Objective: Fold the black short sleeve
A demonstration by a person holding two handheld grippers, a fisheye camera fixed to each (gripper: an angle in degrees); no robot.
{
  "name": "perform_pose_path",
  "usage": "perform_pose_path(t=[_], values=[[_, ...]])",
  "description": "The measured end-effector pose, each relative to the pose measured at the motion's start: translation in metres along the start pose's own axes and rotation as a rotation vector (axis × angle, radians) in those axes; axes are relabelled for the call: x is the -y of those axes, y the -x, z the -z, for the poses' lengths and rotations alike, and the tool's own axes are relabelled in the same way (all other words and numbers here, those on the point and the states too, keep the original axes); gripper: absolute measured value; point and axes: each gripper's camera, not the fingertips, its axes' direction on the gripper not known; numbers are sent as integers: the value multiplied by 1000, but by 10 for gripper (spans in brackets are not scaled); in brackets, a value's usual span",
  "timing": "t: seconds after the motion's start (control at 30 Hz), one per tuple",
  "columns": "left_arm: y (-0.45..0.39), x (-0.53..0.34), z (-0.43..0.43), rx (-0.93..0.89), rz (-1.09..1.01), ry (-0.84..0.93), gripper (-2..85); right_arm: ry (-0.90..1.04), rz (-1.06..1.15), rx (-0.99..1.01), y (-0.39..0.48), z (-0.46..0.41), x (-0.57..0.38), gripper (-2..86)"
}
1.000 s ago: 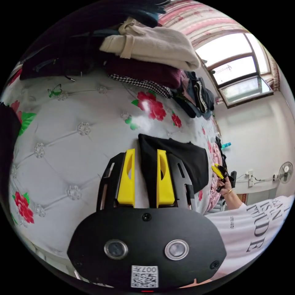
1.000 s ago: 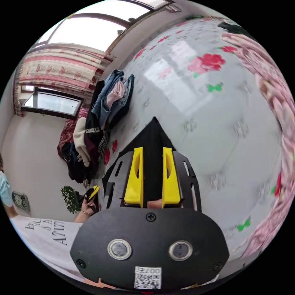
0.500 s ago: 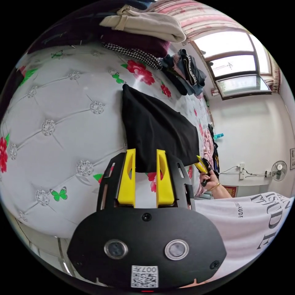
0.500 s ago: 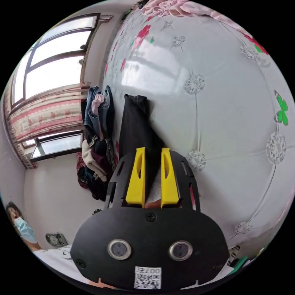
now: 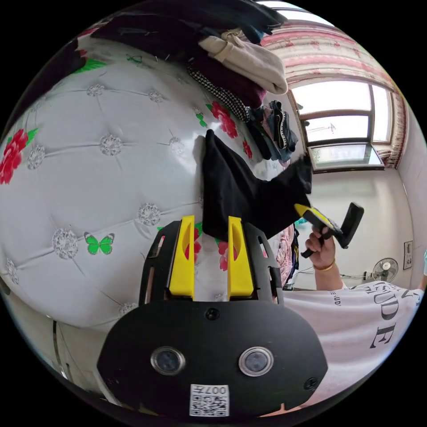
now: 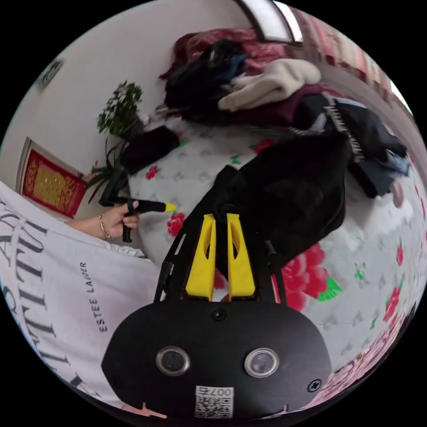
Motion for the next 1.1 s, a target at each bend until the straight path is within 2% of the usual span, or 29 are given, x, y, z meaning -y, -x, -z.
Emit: perform_pose_path(t=[0.13,0.3,0.4,0.47,0.57,0.67,0.83,0.93,1.1], values=[[17,-8,6,-45,32,12,110,198,48,171,12,-88,22,69],[29,-11,9,-84,29,42,119,133,-36,265,-21,-77,21,78],[32,-9,10,-124,-4,68,132,-8,-207,285,-71,-42,1,82],[31,-7,10,-136,-37,88,145,-112,-429,344,-125,-25,-33,89],[34,-4,6,-160,-57,130,171,-161,-669,395,-177,-25,-79,98],[35,-1,-2,-193,-52,178,193,-173,-771,462,-201,-38,-105,101],[39,10,-9,-212,-39,212,188,-165,-802,476,-215,-41,-101,101],[44,8,-3,-234,-25,215,187,-263,-792,417,-223,-14,-108,102],[53,0,3,-229,-5,188,157,-81,-768,446,-236,-44,-101,93]])
